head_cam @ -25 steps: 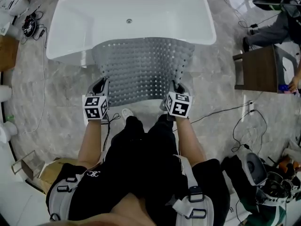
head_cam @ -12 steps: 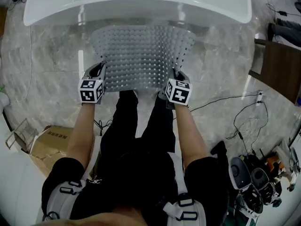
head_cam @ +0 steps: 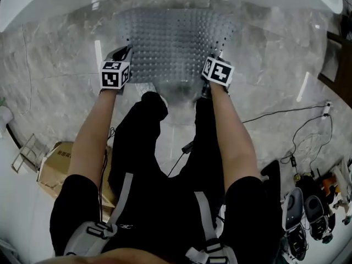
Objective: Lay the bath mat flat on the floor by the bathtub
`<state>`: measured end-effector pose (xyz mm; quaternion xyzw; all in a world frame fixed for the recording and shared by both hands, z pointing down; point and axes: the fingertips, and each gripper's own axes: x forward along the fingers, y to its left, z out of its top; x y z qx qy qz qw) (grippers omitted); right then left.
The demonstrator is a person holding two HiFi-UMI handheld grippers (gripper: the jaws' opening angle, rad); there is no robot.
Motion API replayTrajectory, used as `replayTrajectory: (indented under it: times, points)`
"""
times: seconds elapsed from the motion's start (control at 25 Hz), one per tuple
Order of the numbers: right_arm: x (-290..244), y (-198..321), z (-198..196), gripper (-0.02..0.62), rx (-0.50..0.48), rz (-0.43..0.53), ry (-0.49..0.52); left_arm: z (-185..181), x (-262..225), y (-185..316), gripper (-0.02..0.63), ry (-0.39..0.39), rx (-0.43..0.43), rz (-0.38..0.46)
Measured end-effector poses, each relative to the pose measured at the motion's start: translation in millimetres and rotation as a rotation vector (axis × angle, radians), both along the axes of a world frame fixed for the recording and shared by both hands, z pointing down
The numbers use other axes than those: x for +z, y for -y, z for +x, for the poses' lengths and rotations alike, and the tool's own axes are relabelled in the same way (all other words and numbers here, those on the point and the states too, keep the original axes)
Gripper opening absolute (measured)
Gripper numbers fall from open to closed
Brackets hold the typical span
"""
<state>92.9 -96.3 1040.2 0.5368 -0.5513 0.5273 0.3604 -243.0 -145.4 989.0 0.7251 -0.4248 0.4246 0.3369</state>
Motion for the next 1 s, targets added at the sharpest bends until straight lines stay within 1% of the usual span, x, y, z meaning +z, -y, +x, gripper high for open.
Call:
replayTrajectory:
  times: [0.12,0.28,0.36,0.44,0.52,0.56,0.64,0.68,0.72,0.8,0.84,0.92,0.96,1.0]
  points:
    - [53,8,0,0.037,0.01,-0.005,0.012,-6,56,14,0.044,0.039,0.002,-0.024]
    - [113,30,-5,0.038,-0.021,0.029,0.021,-12,128,26,0.048,0.066,-0.019,-0.059]
    - [144,38,-4,0.04,-0.055,0.012,0.003,-14,159,32,0.049,0.073,-0.039,-0.066]
    - [171,48,-4,0.046,-0.078,0.003,-0.008,-16,183,36,0.051,0.082,-0.057,-0.065]
    - [191,59,-4,0.049,-0.077,0.013,-0.011,-21,203,35,0.052,0.104,-0.075,-0.067]
    - [199,61,-3,0.051,-0.066,0.005,-0.012,-26,213,33,0.053,0.115,-0.092,-0.075]
    - [216,54,7,0.063,-0.042,-0.05,-0.03,-37,232,29,0.061,0.137,-0.133,-0.104]
    - [224,57,15,0.072,-0.044,-0.037,-0.042,-42,240,27,0.066,0.151,-0.149,-0.122]
    - [231,62,23,0.083,-0.051,-0.005,-0.052,-47,246,26,0.069,0.168,-0.154,-0.138]
    - [239,65,41,0.161,-0.06,0.026,-0.072,-55,254,23,0.074,0.21,-0.144,-0.167]
    - [241,62,51,0.208,-0.061,0.025,-0.087,-57,258,22,0.075,0.226,-0.138,-0.177]
    - [241,52,72,0.26,-0.063,-0.002,-0.127,-60,263,20,0.089,0.236,-0.128,-0.185]
    - [238,48,78,0.268,-0.067,-0.005,-0.142,-59,265,18,0.136,0.227,-0.122,-0.191]
    - [232,47,81,0.268,-0.075,0.007,-0.148,-58,265,14,0.214,0.212,-0.116,-0.201]
